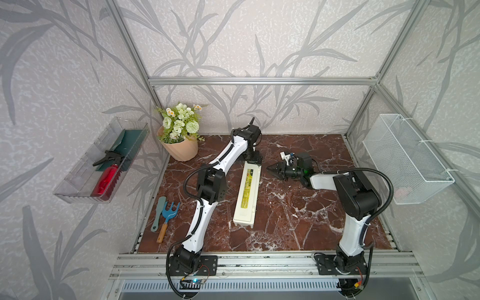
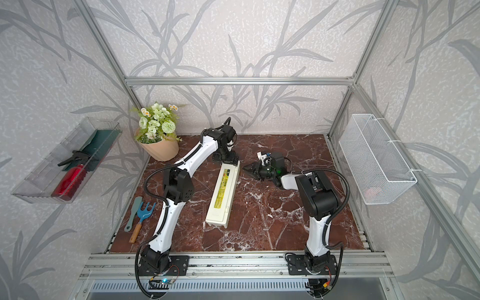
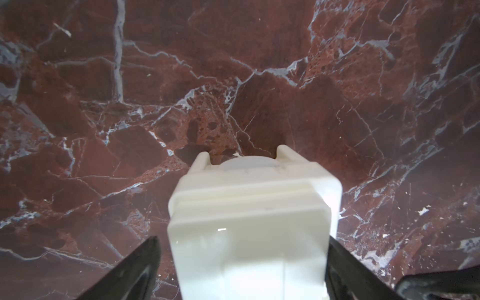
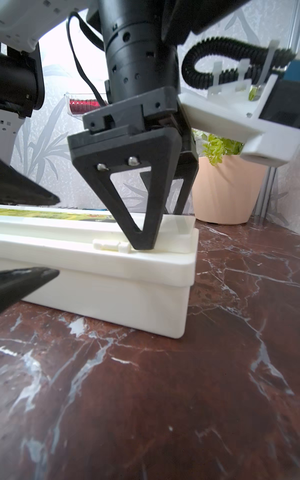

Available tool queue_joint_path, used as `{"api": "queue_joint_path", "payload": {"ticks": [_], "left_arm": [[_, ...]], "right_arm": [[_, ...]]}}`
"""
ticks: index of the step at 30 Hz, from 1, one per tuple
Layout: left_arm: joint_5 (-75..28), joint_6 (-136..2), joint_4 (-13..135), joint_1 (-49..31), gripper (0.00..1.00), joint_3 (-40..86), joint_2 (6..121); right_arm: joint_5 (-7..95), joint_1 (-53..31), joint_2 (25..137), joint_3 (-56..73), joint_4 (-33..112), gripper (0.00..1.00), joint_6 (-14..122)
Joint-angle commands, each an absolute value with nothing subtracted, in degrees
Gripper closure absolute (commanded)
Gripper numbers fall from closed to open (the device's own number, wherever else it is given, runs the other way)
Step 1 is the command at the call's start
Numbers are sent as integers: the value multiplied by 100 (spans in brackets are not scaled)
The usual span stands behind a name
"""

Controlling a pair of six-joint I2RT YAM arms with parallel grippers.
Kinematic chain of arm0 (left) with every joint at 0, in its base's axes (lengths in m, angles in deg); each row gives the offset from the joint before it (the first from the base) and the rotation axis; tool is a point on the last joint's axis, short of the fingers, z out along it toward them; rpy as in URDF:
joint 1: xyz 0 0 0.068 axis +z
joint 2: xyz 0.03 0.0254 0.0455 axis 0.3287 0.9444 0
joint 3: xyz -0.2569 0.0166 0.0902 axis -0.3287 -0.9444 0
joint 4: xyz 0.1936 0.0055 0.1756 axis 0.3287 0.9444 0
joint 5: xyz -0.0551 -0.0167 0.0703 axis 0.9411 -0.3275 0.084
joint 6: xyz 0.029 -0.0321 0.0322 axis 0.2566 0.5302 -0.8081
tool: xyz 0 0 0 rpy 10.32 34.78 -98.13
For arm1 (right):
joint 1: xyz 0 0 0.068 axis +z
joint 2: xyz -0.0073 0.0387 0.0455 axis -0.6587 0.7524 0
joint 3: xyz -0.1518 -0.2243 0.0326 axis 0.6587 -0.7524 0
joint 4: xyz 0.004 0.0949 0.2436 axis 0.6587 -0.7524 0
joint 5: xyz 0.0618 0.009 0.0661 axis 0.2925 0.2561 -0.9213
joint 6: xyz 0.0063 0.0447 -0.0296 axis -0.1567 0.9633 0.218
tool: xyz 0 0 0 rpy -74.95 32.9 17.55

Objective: Put plastic wrap rolls into dispensers
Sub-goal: Close the lid on the plastic wrap cutting box.

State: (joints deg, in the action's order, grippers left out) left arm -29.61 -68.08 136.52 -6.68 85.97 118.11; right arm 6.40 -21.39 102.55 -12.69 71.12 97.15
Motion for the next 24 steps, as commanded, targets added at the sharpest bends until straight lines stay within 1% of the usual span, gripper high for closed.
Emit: {"api": "queue_joint_path", "payload": {"ticks": [1, 5, 9, 12, 16, 18, 21, 24], "left_arm": [[-2877, -6805, 14115, -583, 4, 8484, 11184], [-2712, -6771, 13646, -466, 3, 7444, 10418], [-2303, -6539, 12981, -274, 3, 6148, 9507], [-2029, -6242, 12267, -121, 3, 4799, 8744], [-1819, -5934, 11563, 28, 3, 3311, 7889], [-1843, -5729, 11215, 87, 3, 2632, 7415], [-1646, -5420, 10830, 242, 3, 1798, 6927], [-1736, -5150, 10611, 284, 3, 1125, 6506]], "right_arm": [[861, -1998, 9792, -1312, 6013, 38, 9109], [1598, -1682, 9108, -990, 4199, 21, 8141], [2497, -1212, 8601, -467, 2622, 15, 7591], [3445, -763, 8464, 111, 1379, 12, 7386], [4045, -309, 8353, 355, 941, 10, 7534], [4545, -58, 8392, 575, 556, 9, 7668], [5228, 343, 8492, 877, 94, 9, 7900], [5662, 662, 8612, 1059, -32, 9, 8138]]}}
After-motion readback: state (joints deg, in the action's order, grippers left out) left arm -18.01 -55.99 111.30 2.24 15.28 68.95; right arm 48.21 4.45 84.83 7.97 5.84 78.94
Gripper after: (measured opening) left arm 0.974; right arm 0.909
